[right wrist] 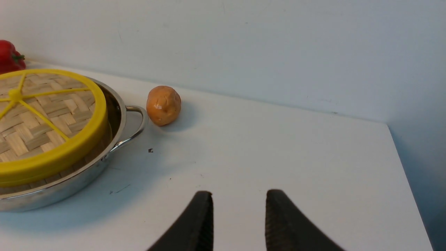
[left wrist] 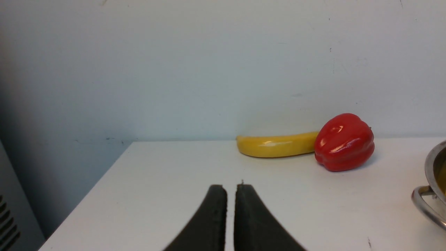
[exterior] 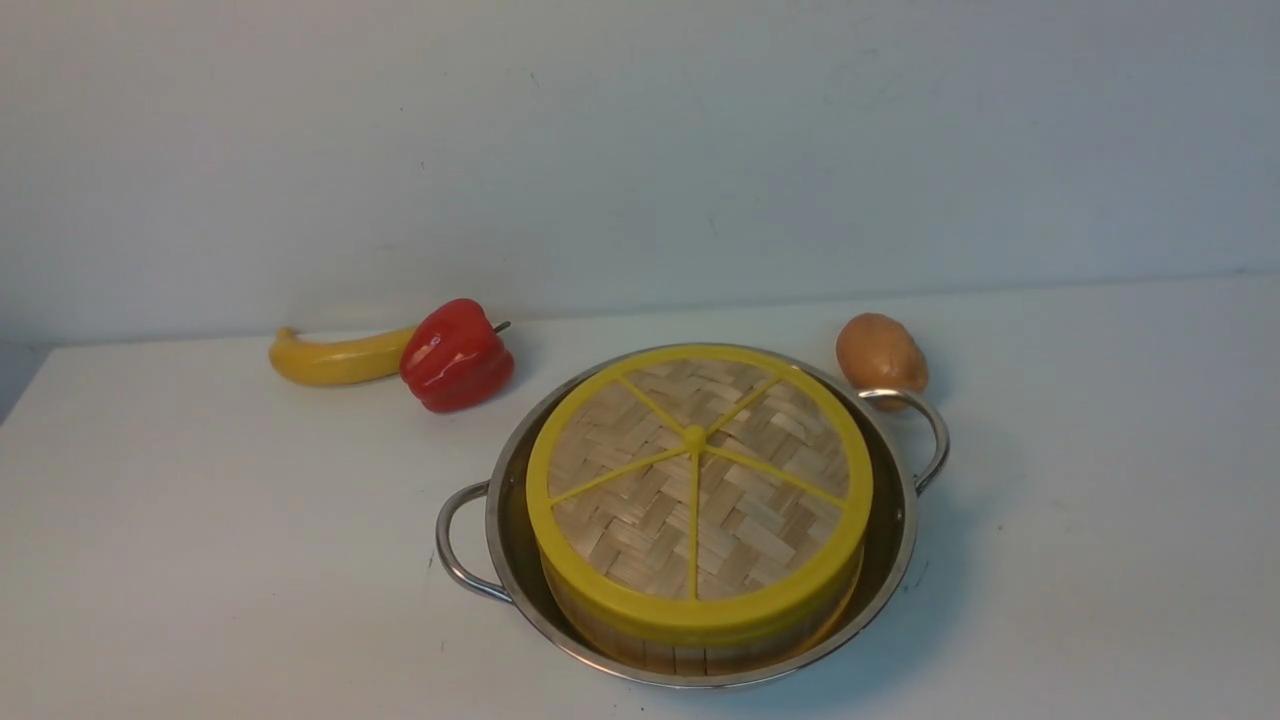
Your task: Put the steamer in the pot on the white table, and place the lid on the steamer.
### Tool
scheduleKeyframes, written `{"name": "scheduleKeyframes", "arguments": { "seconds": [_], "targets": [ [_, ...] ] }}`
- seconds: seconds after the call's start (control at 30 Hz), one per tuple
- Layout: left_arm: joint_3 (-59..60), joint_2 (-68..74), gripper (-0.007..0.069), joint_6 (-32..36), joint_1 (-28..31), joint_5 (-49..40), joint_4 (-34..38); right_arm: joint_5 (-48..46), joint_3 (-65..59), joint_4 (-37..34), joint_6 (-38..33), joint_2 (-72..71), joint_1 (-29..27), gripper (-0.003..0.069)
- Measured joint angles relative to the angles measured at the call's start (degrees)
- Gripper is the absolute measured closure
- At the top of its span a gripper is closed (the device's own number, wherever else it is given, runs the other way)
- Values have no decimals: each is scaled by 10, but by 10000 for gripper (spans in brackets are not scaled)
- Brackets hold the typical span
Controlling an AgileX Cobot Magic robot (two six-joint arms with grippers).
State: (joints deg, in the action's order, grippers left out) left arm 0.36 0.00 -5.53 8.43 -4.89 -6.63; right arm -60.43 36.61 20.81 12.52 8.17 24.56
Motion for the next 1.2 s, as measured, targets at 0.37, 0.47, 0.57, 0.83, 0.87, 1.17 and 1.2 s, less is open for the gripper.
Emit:
{"name": "scheduleKeyframes", "arguments": {
  "seconds": [0.37, 0.47, 0.57, 0.83, 0.87, 1.17, 1.2],
  "targets": [
    [0, 0, 594, 0, 0, 0, 0, 93, -21, 7, 11, 0, -52, 420],
    [0, 0, 594, 1, 0, 0, 0, 199, -74, 21, 13, -3, -125, 420],
    [0, 0, 594, 1, 0, 0, 0, 311, -155, 22, 15, -17, -196, 420],
    [0, 0, 594, 1, 0, 0, 0, 402, -282, 6, 36, -73, -282, 420],
    [0, 0, 594, 1, 0, -1, 0, 403, -291, 2, 42, -78, -285, 420],
    [0, 0, 594, 1, 0, -1, 0, 396, -301, -18, 60, -80, -286, 419],
    [0, 0, 594, 1, 0, -1, 0, 391, -301, -24, 60, -80, -286, 419]
  ]
}}
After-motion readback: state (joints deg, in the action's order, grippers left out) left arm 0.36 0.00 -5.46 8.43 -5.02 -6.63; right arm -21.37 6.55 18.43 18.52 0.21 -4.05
